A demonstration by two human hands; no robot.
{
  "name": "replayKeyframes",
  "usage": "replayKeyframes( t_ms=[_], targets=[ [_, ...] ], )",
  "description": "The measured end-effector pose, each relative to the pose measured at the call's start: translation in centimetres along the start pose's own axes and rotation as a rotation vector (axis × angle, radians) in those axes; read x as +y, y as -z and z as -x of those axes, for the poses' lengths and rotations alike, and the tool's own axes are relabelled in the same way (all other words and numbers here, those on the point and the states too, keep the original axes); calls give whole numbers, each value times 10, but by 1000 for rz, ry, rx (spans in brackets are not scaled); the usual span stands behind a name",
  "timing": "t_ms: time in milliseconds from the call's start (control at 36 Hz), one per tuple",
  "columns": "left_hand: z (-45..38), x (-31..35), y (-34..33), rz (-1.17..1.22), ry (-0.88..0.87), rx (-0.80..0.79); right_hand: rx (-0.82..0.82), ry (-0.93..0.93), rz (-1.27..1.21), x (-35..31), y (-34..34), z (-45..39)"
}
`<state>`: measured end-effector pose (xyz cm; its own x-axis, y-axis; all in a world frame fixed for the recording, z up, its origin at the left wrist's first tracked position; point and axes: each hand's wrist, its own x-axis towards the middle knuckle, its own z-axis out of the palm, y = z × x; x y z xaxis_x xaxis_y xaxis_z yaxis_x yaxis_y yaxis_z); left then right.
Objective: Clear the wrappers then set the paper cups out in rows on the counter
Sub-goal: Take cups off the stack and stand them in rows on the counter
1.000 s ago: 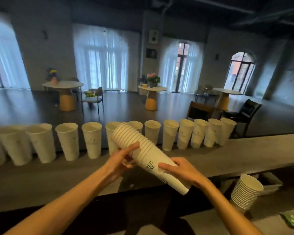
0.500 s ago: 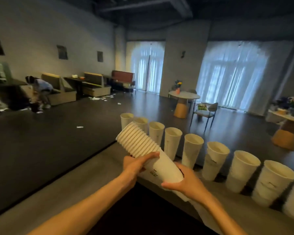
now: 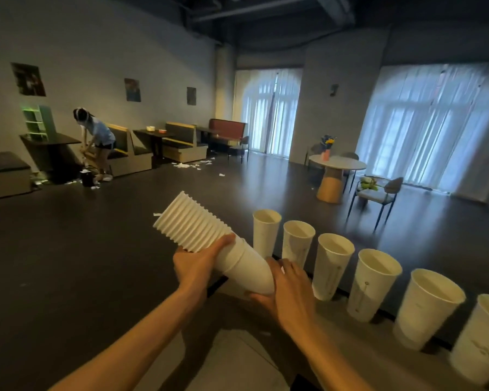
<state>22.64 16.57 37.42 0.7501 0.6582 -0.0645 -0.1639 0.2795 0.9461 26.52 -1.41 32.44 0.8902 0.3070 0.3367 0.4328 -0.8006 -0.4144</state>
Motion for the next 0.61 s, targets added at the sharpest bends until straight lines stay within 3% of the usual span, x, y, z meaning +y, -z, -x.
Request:
replayKeyframes(
  t_ms=[139, 333, 472, 611],
  targets=[
    [-44, 21, 5, 21, -149, 62, 12, -122, -115, 4, -28, -35],
    [-89, 41, 26, 225, -79, 35, -103, -314, -310, 4, -64, -79],
    [-98, 31, 44, 119, -168, -37, -97, -376, -377, 27, -113, -109],
    [-102, 18, 53, 4, -195, -110, -130, -431, -355, -1, -92, -111]
  ],
)
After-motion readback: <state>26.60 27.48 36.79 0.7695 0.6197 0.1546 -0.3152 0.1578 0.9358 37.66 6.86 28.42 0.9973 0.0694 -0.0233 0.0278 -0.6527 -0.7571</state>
